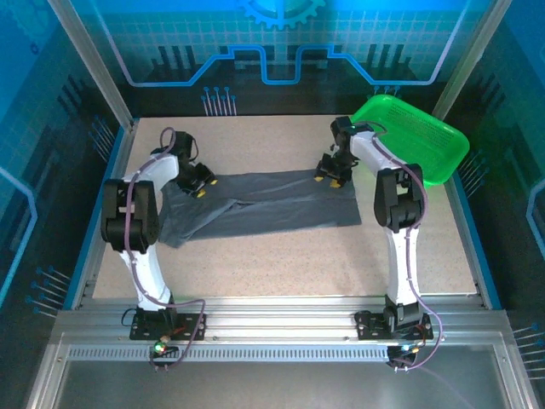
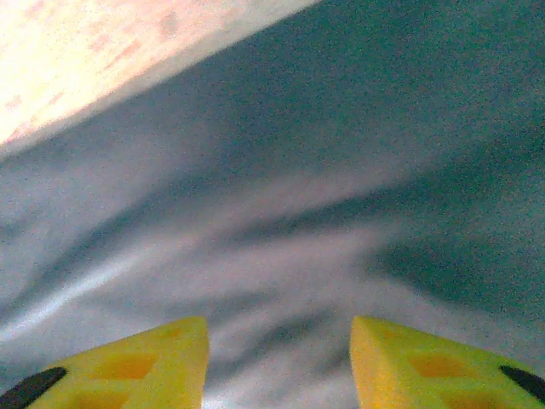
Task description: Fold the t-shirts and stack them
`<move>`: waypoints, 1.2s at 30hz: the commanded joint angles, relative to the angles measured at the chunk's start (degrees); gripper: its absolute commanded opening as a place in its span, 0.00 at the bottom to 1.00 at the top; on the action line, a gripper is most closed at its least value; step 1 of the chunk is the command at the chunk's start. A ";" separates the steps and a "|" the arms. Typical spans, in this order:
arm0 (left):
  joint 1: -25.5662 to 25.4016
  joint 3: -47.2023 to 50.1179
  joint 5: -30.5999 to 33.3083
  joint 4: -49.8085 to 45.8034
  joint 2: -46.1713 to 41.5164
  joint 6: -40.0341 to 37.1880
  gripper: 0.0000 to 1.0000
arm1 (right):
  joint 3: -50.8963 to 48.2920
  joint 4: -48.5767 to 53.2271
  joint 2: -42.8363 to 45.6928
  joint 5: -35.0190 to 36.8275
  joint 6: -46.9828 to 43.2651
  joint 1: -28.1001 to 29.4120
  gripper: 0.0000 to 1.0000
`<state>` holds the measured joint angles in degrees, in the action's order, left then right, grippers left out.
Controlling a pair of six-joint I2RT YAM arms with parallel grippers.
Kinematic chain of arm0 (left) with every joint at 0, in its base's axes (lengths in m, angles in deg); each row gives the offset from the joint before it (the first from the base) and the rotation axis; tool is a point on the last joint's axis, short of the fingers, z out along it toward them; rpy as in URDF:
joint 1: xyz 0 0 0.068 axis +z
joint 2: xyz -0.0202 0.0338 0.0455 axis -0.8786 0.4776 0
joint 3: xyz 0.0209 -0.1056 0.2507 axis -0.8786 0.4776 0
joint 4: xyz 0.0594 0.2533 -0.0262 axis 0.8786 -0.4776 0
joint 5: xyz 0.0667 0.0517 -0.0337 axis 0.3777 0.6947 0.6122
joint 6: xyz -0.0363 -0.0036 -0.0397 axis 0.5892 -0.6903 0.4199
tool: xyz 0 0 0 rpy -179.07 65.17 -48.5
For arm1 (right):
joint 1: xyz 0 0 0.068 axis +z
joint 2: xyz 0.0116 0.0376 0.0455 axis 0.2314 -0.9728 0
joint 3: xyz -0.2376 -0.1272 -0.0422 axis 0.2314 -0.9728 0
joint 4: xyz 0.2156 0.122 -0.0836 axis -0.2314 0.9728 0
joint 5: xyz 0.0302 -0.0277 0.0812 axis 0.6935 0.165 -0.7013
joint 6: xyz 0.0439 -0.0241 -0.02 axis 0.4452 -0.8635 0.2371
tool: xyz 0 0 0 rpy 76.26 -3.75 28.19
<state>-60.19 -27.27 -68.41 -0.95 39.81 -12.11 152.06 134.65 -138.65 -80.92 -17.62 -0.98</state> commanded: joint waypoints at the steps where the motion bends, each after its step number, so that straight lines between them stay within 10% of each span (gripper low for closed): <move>1: 1.86 3.21 -3.94 -0.13 -3.33 -12.51 0.47 | -4.95 -5.08 10.05 -5.72 -4.54 2.20 0.51; 23: 0.83 16.19 -9.98 3.88 -9.44 -18.85 0.49 | -12.69 -9.32 19.43 -10.85 -0.19 7.72 0.52; 36: -0.22 28.64 -30.28 10.35 -19.22 -6.11 0.45 | -13.67 -9.62 20.20 -11.32 -0.23 7.63 0.52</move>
<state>-60.15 -0.02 -90.74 7.60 23.75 -22.03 137.60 125.37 -119.89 -90.80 -18.10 6.21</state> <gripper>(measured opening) 0.455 0.521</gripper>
